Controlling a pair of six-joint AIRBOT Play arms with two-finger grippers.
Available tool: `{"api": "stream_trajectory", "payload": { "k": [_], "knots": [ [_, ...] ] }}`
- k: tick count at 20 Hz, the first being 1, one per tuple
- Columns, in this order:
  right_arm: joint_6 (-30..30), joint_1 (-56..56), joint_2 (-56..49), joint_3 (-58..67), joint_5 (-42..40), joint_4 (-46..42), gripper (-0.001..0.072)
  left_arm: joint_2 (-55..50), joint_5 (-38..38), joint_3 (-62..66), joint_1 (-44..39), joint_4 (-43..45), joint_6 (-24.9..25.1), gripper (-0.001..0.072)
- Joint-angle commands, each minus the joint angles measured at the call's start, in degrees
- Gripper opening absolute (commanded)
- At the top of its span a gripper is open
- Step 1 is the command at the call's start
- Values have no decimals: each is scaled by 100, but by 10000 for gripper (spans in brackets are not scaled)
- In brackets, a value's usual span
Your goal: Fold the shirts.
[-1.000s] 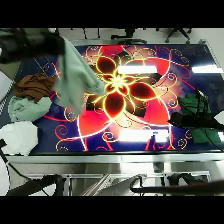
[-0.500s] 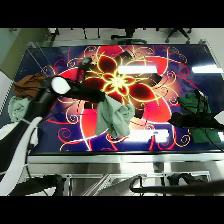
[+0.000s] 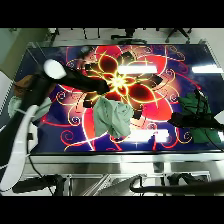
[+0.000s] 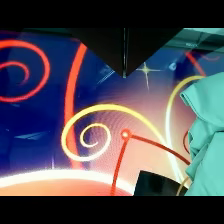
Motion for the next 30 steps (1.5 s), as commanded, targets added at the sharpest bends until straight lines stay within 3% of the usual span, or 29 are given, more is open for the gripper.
{"api": "stream_trajectory", "payload": {
  "k": [1,4,8,9,10,11,14,17,19,20,23,26,27,28,29,30],
  "knots": [
    [2,4,-20,-2,0,2,19,599,-885,431,553,26,-24,704],
    [4,4,-24,-2,0,13,19,1327,-1401,-446,846,26,9,704],
    [-120,7,-208,-33,-33,754,26,2531,-660,-3161,778,57,26,704],
    [-358,7,-332,-33,-48,942,64,2793,-289,-3853,693,44,22,704],
    [-568,9,-472,-31,-55,1156,249,3010,160,-4505,592,-4,-17,704],
    [-826,11,-643,-31,-61,1473,381,3191,719,-5119,468,-98,-87,704],
    [-1766,157,-1209,-31,-81,2640,381,3383,2371,-6413,66,-787,-83,704],
    [-2382,1019,-1801,-31,-396,3154,389,2916,3362,-6754,-328,-885,-81,704],
    [-2669,1908,-2194,-28,-841,3147,569,2406,3689,-6708,-507,-872,-72,704],
    [-2813,2256,-2371,-28,-1119,3147,592,2164,3814,-6627,-538,-874,-28,704],
    [-3167,2887,-2938,-17,-1917,3154,600,1447,3899,-6172,-551,-874,146,704],
    [-3237,2955,-3432,153,-2013,3152,599,807,3818,-5587,-549,-868,227,703],
    [-3344,2955,-3547,249,-2013,3154,597,634,3689,-5401,-542,-868,273,671],
    [-3342,2955,-3626,339,-2009,3154,559,511,3543,-5250,-542,-866,275,466],
    [-3346,2955,-3683,428,-1974,3152,361,411,3359,-5080,-542,-828,280,192],
    [-3348,2953,-3685,514,-1878,3152,153,361,3200,-4916,-538,-826,332,9]
  ]
}}
